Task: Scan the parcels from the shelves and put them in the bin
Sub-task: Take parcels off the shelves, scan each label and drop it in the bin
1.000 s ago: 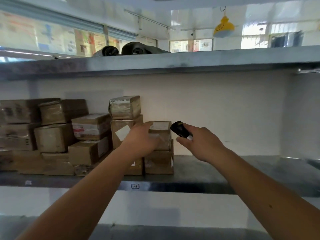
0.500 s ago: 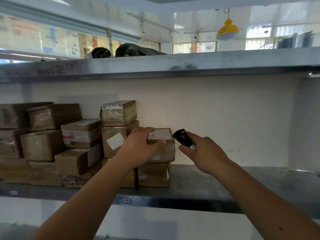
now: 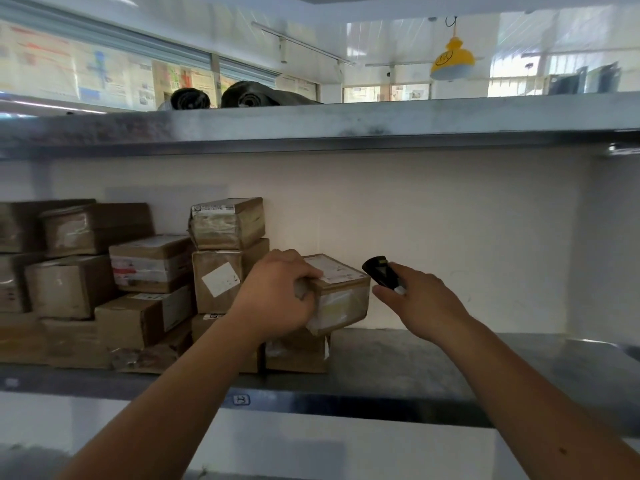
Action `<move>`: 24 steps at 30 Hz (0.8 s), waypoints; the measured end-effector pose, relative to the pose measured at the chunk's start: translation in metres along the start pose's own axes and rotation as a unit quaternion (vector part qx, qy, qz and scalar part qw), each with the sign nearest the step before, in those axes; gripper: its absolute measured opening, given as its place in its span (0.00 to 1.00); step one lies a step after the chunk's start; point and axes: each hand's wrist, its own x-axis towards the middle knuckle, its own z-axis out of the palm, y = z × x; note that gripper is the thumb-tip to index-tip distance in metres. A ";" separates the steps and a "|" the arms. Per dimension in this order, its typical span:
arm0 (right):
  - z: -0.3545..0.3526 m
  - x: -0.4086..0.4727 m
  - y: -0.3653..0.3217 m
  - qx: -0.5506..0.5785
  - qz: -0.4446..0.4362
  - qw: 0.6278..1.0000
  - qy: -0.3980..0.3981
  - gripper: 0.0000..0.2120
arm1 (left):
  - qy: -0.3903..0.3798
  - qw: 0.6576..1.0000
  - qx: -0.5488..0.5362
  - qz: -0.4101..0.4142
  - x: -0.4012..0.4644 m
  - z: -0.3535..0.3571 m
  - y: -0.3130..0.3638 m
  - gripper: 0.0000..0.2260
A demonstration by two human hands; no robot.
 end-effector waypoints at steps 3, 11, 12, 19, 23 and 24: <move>0.000 -0.005 -0.003 0.021 0.005 1.000 -0.007 0.28 | 0.030 0.995 0.097 0.001 -0.002 0.001 0.006 0.21; 0.009 -0.018 -0.012 0.014 -0.005 1.000 -0.023 0.27 | 0.036 0.974 0.181 -0.129 -0.006 0.014 0.024 0.31; 0.009 -0.019 -0.014 0.017 -0.007 1.000 -0.023 0.27 | 0.031 0.971 0.189 -0.140 -0.006 0.014 0.027 0.33; 0.007 -0.021 -0.016 0.048 -0.002 0.999 -0.026 0.28 | 0.057 0.975 0.183 -0.115 -0.003 0.012 0.024 0.26; 0.008 -0.024 -0.013 0.039 0.004 0.999 -0.026 0.30 | 0.068 0.987 0.112 -0.098 -0.001 0.018 0.021 0.21; 0.009 -0.024 -0.012 0.037 0.002 0.999 -0.028 0.29 | 0.070 0.989 0.087 -0.096 0.000 0.019 0.021 0.21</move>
